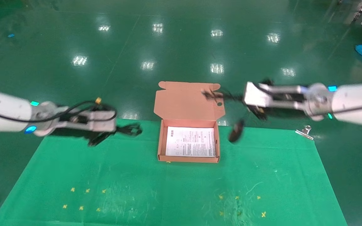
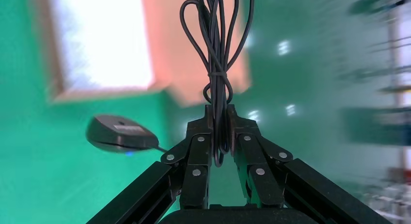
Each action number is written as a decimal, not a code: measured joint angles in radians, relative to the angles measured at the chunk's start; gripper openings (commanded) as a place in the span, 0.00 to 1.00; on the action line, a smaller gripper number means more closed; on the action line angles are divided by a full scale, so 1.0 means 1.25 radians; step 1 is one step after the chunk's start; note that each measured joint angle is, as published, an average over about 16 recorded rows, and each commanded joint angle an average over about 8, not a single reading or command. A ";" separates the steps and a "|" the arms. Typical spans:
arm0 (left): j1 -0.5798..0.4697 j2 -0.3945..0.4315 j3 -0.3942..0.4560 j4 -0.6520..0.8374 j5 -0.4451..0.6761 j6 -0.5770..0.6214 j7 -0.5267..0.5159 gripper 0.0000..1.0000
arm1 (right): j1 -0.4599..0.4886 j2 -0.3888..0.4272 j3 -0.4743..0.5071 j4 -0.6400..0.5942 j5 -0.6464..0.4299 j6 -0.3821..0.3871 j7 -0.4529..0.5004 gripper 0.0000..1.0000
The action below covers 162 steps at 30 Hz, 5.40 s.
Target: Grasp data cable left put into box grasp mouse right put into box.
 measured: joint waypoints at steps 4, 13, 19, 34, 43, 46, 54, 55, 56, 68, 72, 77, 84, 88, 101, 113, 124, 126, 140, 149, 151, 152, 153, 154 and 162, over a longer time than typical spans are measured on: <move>-0.027 0.034 -0.006 -0.003 0.018 -0.053 -0.001 0.00 | 0.041 -0.045 0.013 -0.019 0.015 0.032 -0.004 0.00; -0.083 0.095 -0.014 0.057 0.042 -0.138 0.027 0.00 | 0.110 -0.131 0.022 -0.102 0.030 0.084 -0.048 0.00; -0.100 0.105 -0.016 0.081 0.046 -0.149 0.038 0.00 | 0.126 -0.156 0.020 -0.137 0.030 0.097 -0.071 0.00; -0.078 0.026 0.000 0.008 0.084 -0.076 -0.044 0.00 | 0.108 -0.213 0.006 -0.220 0.039 0.116 -0.129 0.00; -0.062 -0.039 0.016 -0.091 0.152 -0.022 -0.163 0.00 | 0.091 -0.255 -0.028 -0.279 0.070 0.135 -0.170 0.00; -0.058 -0.055 0.021 -0.125 0.175 -0.006 -0.201 0.00 | 0.082 -0.262 -0.049 -0.289 0.089 0.143 -0.176 0.00; -0.048 -0.084 0.028 -0.196 0.217 0.024 -0.274 0.00 | 0.056 -0.270 -0.130 -0.287 0.154 0.174 -0.165 0.00; -0.047 -0.085 0.029 -0.203 0.220 0.026 -0.280 0.00 | 0.052 -0.270 -0.142 -0.286 0.163 0.180 -0.160 0.00; -0.046 -0.087 0.029 -0.209 0.222 0.028 -0.285 0.00 | 0.049 -0.270 -0.155 -0.286 0.174 0.187 -0.154 0.00; -0.036 -0.095 0.030 -0.243 0.237 0.034 -0.315 0.00 | 0.018 -0.272 -0.317 -0.323 0.283 0.257 -0.040 0.00; -0.036 -0.096 0.030 -0.247 0.238 0.035 -0.317 0.00 | 0.016 -0.272 -0.361 -0.348 0.301 0.269 -0.003 0.45; -0.034 -0.094 0.030 -0.248 0.237 0.034 -0.318 0.00 | 0.017 -0.269 -0.392 -0.361 0.312 0.274 0.024 1.00; -0.024 -0.068 0.030 -0.229 0.220 0.004 -0.295 0.00 | 0.020 -0.254 -0.409 -0.351 0.314 0.280 0.040 1.00; -0.011 -0.038 0.028 -0.202 0.200 -0.037 -0.265 0.00 | 0.026 -0.237 -0.409 -0.339 0.314 0.280 0.044 1.00; 0.041 0.119 0.023 -0.021 0.103 -0.224 -0.072 0.00 | 0.059 -0.115 -0.400 -0.283 0.311 0.281 0.043 1.00; 0.068 0.251 0.028 0.170 -0.029 -0.336 0.151 0.00 | 0.060 0.018 -0.396 -0.168 0.299 0.276 0.079 1.00; 0.082 0.277 0.104 0.223 -0.197 -0.358 0.281 0.37 | 0.042 0.097 -0.407 -0.042 0.269 0.280 0.157 1.00; 0.082 0.278 0.119 0.229 -0.219 -0.359 0.291 0.62 | 0.040 0.107 -0.408 -0.023 0.264 0.281 0.168 1.00; 0.071 0.264 0.148 0.219 -0.256 -0.371 0.291 1.00 | 0.040 0.124 -0.409 0.012 0.255 0.286 0.184 1.00; 0.049 0.243 0.143 0.160 -0.253 -0.413 0.262 1.00 | 0.075 0.099 -0.404 -0.005 0.232 0.312 0.164 1.00; 0.044 0.239 0.141 0.150 -0.253 -0.422 0.255 1.00 | 0.086 0.093 -0.403 -0.009 0.225 0.318 0.157 1.00; 0.043 0.237 0.139 0.145 -0.254 -0.425 0.251 1.00 | 0.091 0.089 -0.402 -0.011 0.221 0.321 0.154 1.00; 0.042 0.235 0.137 0.140 -0.256 -0.427 0.248 1.00 | 0.096 0.086 -0.402 -0.013 0.217 0.324 0.150 1.00; 0.042 0.232 0.134 0.136 -0.258 -0.427 0.244 1.00 | 0.101 0.083 -0.400 -0.015 0.214 0.326 0.146 1.00; 0.067 0.191 0.097 0.098 -0.307 -0.382 0.209 1.00 | 0.099 0.085 -0.372 -0.008 0.227 0.298 0.128 1.00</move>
